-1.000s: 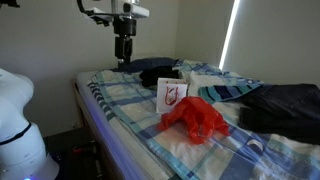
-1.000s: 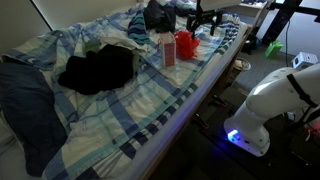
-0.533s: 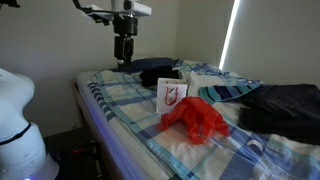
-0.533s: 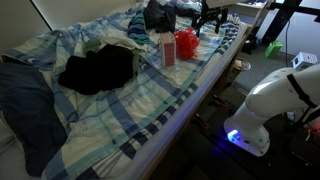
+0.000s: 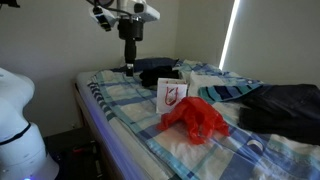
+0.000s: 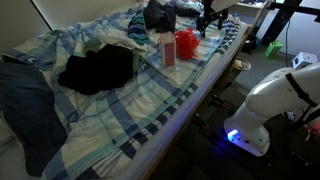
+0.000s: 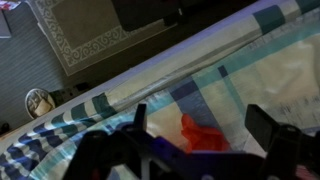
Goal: Put the plastic bag inside the gift bag
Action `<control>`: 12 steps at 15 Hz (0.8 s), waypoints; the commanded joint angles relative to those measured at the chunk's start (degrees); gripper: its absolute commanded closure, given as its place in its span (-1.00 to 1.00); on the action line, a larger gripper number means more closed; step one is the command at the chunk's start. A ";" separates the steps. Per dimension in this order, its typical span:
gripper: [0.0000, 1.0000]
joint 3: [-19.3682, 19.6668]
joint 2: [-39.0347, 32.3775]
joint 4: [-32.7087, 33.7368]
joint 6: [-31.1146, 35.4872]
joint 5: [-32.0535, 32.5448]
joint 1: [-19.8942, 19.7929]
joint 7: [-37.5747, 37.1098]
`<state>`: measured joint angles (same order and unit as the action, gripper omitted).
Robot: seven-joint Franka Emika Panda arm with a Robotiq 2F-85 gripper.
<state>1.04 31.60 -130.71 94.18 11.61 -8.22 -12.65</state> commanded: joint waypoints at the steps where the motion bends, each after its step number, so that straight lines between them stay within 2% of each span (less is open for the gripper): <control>1: -1.00 2.41 -5.09 1.74 2.19 7.45 -0.22 8.00; 4: -1.00 5.34 -8.53 2.08 6.13 9.82 0.10 13.67; 10: -1.00 5.39 -7.83 0.57 6.10 8.62 -0.04 11.81; 12: -1.00 5.64 -8.40 -0.27 9.41 8.80 0.19 11.94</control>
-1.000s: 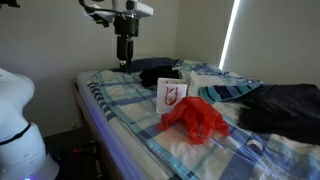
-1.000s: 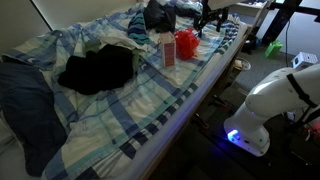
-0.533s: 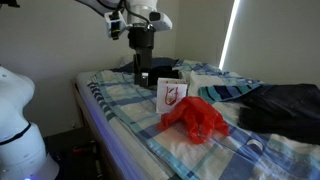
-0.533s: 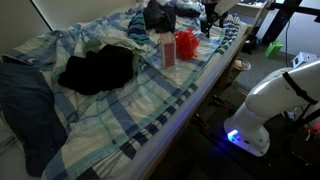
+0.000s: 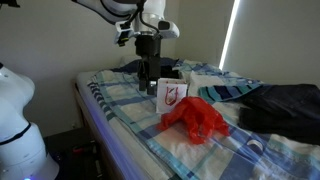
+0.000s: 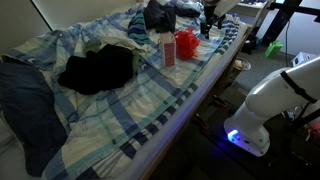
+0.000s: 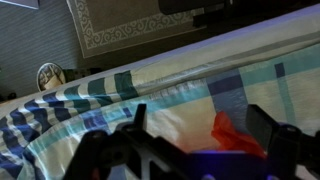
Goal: Put the plastic bag inside the gift bag
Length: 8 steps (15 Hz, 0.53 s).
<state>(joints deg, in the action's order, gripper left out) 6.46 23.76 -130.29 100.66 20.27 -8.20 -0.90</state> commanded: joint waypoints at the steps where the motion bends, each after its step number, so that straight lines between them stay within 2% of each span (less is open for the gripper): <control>1: -1.00 0.12 -1.33 -0.82 4.27 0.65 0.29 0.57; 2: -1.00 -0.14 -1.73 -1.19 5.69 1.45 0.25 0.50; 8: -1.00 0.96 -5.53 -3.89 15.18 0.84 1.66 11.57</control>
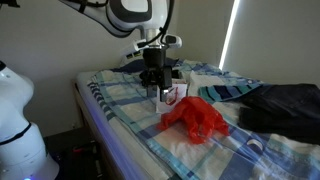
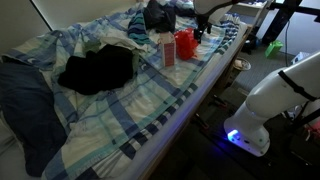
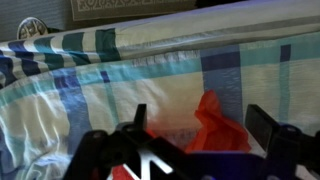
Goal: Put the plastic bag inside the gift bag
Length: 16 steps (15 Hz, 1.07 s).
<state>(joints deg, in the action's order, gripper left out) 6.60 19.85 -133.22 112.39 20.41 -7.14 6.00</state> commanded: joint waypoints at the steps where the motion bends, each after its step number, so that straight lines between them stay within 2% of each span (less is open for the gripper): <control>1: -1.00 0.09 -2.12 -0.92 3.32 2.78 -0.05 3.81; 5: -1.00 0.33 -3.64 -1.15 5.68 6.06 0.10 6.21; 9: -1.00 0.87 -4.08 -1.81 9.00 4.09 0.29 8.25; 10: -1.00 0.56 -3.93 -2.02 9.20 4.33 -0.14 5.68; 11: -1.00 0.25 -4.36 -1.05 7.32 4.70 0.07 6.96; 14: -1.00 0.26 -4.42 -1.07 7.42 4.70 0.07 6.93; 16: -1.00 0.90 -4.52 -2.38 13.00 5.68 -0.11 7.28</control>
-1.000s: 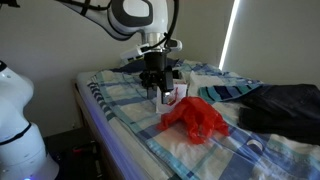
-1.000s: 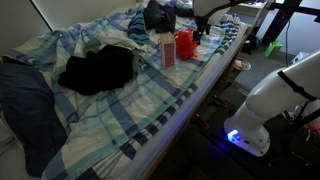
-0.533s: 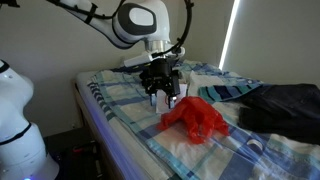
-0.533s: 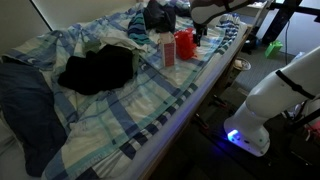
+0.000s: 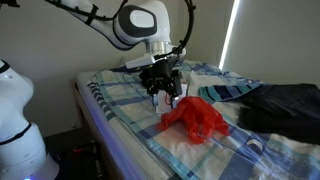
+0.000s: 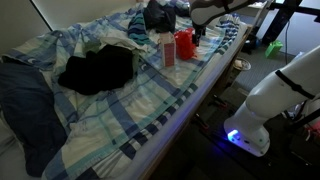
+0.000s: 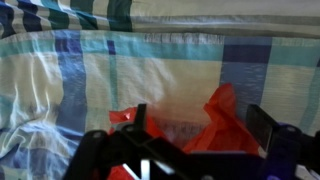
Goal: Put the plastic bag inside the gift bag
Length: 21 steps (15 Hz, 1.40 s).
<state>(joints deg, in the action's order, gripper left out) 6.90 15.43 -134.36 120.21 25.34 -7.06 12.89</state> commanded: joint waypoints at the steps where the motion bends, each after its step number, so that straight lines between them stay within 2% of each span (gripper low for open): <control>1: -1.00 1.02 -0.73 -1.24 7.76 -0.10 -0.10 0.89; 7: -1.00 3.11 -8.34 -0.28 24.43 -8.95 0.14 4.06; 11: -1.00 3.21 -11.96 0.40 31.75 -11.22 -0.38 5.26; 13: -1.00 3.18 -13.39 0.88 35.06 -10.18 -0.92 4.53; 16: -1.00 3.38 -15.13 2.01 38.38 -8.86 -1.81 3.79; 21: -1.00 3.27 -17.45 2.37 39.36 -12.40 -2.26 4.42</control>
<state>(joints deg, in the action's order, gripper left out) 10.29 -0.11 -132.85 158.34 15.30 -8.93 15.69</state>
